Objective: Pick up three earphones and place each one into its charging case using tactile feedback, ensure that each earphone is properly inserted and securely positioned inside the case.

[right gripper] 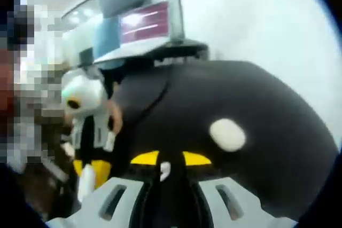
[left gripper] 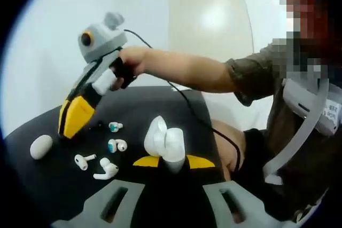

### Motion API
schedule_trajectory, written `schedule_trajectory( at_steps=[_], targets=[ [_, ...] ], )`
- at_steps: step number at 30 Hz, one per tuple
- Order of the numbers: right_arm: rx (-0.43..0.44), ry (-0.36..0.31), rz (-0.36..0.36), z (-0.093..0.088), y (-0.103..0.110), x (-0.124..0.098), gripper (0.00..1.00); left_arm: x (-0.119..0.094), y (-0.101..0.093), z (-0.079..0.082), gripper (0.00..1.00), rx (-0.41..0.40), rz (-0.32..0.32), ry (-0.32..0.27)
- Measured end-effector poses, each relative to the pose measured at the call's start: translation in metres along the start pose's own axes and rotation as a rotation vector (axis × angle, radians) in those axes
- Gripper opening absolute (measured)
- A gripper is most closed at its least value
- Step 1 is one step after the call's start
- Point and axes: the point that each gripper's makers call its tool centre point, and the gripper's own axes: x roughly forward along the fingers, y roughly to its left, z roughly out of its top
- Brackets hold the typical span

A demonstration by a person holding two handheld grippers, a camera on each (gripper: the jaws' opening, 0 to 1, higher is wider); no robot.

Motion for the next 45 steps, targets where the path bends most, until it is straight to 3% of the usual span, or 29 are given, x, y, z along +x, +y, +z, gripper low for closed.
schedule_trajectory(
  at_steps=[2, 5, 10, 16, 26, 39, 42, 45],
  targets=[
    [-0.022, 0.053, 0.017, -0.009, -0.002, 0.004, 0.17, 0.0, 0.0, 0.0, 0.14, 0.004, 0.001, 0.0],
    [-0.025, 0.077, 0.036, -0.011, -0.005, 0.009, 0.17, 0.0, 0.0, 0.001, 0.14, 0.007, 0.001, -0.001],
    [-0.143, 0.095, 0.089, -0.012, 0.009, 0.017, 0.16, 0.001, -0.001, 0.001, 0.14, 0.015, 0.002, -0.001],
    [-0.103, 0.127, 0.099, -0.015, 0.008, 0.018, 0.13, 0.0, -0.001, 0.003, 0.14, 0.004, -0.001, -0.005],
    [-0.076, 0.12, 0.107, -0.031, 0.009, 0.008, 0.14, 0.001, 0.001, 0.001, 0.14, 0.0, 0.008, -0.001],
    [-0.062, 0.026, 0.109, -0.022, 0.009, 0.016, 0.14, -0.001, 0.003, -0.001, 0.14, -0.02, 0.004, 0.0],
    [-0.079, -0.026, 0.056, -0.015, 0.004, 0.008, 0.14, -0.001, 0.003, -0.001, 0.14, -0.021, 0.005, 0.0],
    [-0.102, -0.134, -0.03, 0.001, -0.001, -0.011, 0.14, -0.001, 0.004, -0.001, 0.14, -0.026, 0.009, 0.0]
  ],
)
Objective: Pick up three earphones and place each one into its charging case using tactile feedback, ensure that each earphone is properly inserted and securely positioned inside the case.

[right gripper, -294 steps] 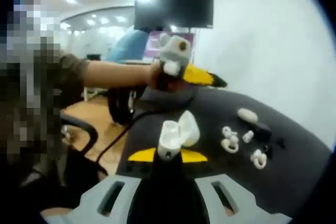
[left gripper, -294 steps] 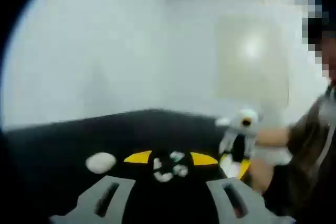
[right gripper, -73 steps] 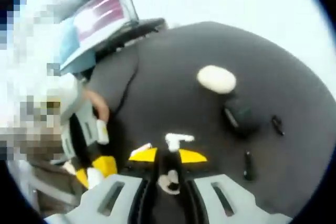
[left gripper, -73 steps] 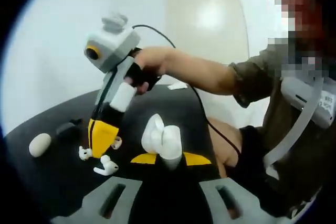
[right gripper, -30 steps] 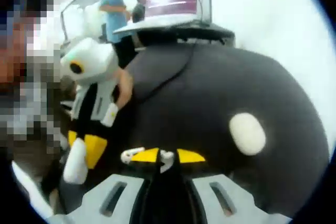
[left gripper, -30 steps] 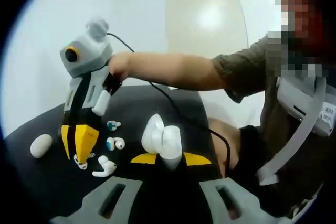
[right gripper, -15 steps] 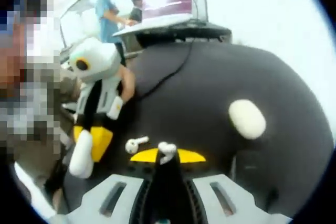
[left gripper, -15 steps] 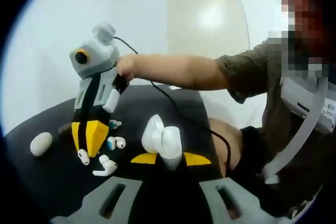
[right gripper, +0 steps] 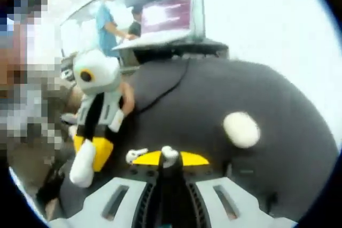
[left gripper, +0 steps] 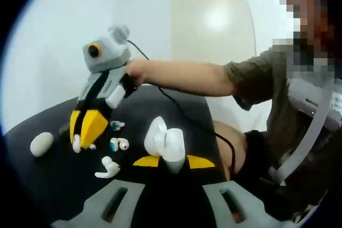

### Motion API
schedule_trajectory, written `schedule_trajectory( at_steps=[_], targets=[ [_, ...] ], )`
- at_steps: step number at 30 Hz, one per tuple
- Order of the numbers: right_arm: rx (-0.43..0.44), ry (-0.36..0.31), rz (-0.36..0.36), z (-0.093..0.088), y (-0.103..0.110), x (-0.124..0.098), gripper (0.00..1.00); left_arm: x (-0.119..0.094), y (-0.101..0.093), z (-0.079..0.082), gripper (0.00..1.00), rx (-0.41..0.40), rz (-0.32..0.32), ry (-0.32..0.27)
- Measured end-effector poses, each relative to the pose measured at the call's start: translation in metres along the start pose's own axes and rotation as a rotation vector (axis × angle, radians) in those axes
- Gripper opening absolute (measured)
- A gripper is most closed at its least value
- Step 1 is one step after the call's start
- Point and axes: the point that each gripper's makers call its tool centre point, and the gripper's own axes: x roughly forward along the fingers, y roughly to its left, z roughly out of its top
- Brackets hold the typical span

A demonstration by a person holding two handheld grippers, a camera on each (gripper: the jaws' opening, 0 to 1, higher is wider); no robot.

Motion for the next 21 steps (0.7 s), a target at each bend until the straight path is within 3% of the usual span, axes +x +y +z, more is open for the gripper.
schedule_trajectory(
  at_steps=[5, 9, 13, 15, 19, 21],
  targets=[
    [-0.106, -0.252, -0.168, 0.044, 0.015, -0.054, 0.12, 0.0, 0.002, 0.0, 0.14, -0.015, 0.003, 0.001],
    [-0.124, -0.362, -0.237, 0.052, 0.04, -0.083, 0.12, 0.001, 0.004, 0.0, 0.14, -0.026, 0.012, 0.002],
    [-0.138, -0.373, -0.207, 0.039, 0.076, -0.087, 0.12, 0.002, 0.006, 0.0, 0.14, -0.046, 0.016, 0.005],
    [-0.186, -0.368, -0.193, 0.031, 0.09, -0.082, 0.12, 0.002, 0.007, 0.0, 0.14, -0.05, 0.02, 0.005],
    [-0.254, -0.294, -0.208, 0.011, 0.098, -0.072, 0.12, 0.002, 0.007, 0.0, 0.14, -0.055, 0.024, 0.006],
    [-0.27, -0.287, -0.208, 0.008, 0.101, -0.07, 0.12, 0.002, 0.007, 0.0, 0.14, -0.055, 0.024, 0.006]
  ],
)
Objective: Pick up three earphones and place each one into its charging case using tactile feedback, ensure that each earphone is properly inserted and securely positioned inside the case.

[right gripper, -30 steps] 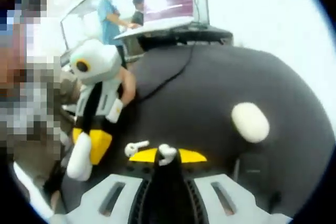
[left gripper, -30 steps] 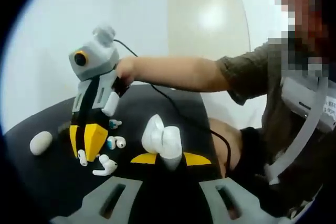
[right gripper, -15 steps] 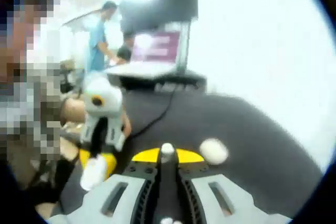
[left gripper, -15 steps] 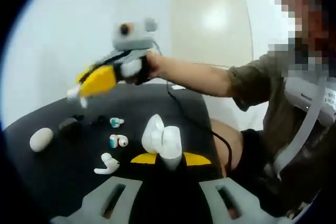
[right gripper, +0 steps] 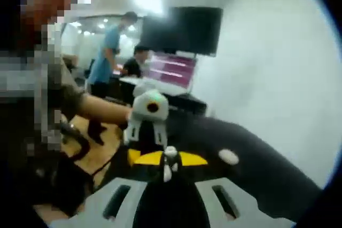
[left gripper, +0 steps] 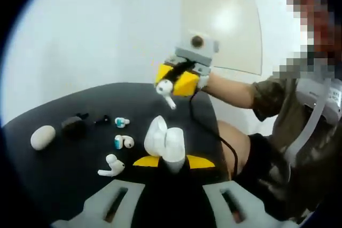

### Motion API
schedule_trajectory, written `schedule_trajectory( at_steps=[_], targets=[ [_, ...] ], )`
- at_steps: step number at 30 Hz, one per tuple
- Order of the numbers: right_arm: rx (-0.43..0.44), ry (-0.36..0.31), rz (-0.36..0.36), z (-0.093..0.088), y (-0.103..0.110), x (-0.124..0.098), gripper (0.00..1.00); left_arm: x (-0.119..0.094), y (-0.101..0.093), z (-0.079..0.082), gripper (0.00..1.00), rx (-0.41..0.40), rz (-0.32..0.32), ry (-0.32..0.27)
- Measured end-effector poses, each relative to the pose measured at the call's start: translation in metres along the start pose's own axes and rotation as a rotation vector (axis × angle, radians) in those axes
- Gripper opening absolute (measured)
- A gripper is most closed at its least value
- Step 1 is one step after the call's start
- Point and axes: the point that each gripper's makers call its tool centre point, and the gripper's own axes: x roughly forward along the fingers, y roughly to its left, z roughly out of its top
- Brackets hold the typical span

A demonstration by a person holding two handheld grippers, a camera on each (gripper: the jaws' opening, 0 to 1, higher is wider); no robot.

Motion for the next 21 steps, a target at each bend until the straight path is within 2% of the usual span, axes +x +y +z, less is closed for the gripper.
schedule_trajectory(
  at_steps=[4, 6, 16, 21],
  targets=[
    [-0.03, 0.007, 0.012, 0.0, 0.003, 0.001, 0.12, -0.001, 0.002, 0.0, 0.14, -0.011, 0.002, 0.0],
    [-0.076, 0.031, 0.022, -0.001, 0.006, 0.003, 0.12, -0.001, 0.003, 0.0, 0.14, -0.012, 0.003, 0.0],
    [-0.254, 0.241, 0.092, -0.02, 0.012, 0.01, 0.12, -0.001, 0.003, 0.0, 0.14, -0.003, 0.004, 0.0],
    [-0.296, 0.306, 0.134, -0.027, 0.017, 0.016, 0.12, -0.001, 0.002, 0.0, 0.14, 0.002, 0.004, 0.0]
  ],
)
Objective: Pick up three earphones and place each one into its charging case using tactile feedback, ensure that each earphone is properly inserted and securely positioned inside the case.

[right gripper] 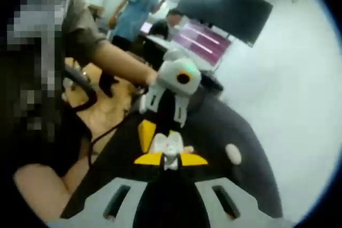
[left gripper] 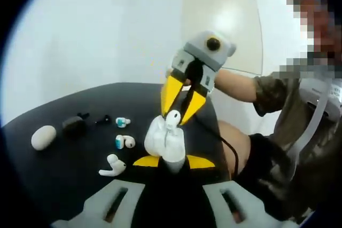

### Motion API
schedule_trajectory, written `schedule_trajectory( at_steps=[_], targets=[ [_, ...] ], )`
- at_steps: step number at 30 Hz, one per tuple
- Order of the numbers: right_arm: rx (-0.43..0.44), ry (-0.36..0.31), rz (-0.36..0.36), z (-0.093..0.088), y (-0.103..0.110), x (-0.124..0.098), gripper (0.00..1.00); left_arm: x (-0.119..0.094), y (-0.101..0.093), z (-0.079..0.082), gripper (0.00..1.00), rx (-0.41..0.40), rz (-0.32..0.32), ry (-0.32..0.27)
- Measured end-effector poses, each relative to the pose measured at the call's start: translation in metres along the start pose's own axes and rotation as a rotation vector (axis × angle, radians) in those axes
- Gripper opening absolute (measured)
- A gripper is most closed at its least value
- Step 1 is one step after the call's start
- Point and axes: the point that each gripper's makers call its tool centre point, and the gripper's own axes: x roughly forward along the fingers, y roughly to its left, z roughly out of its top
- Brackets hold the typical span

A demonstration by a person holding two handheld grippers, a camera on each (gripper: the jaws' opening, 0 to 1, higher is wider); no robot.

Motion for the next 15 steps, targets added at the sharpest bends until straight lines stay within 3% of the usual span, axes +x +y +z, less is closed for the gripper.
schedule_trajectory(
  at_steps=[15],
  targets=[
    [0.076, -0.025, 0.033, -0.0019, 0.0042, -0.0032, 0.13, 0.0006, 0.0012, 0.0014, 0.14, -0.001, 0.001, -0.002]
  ],
)
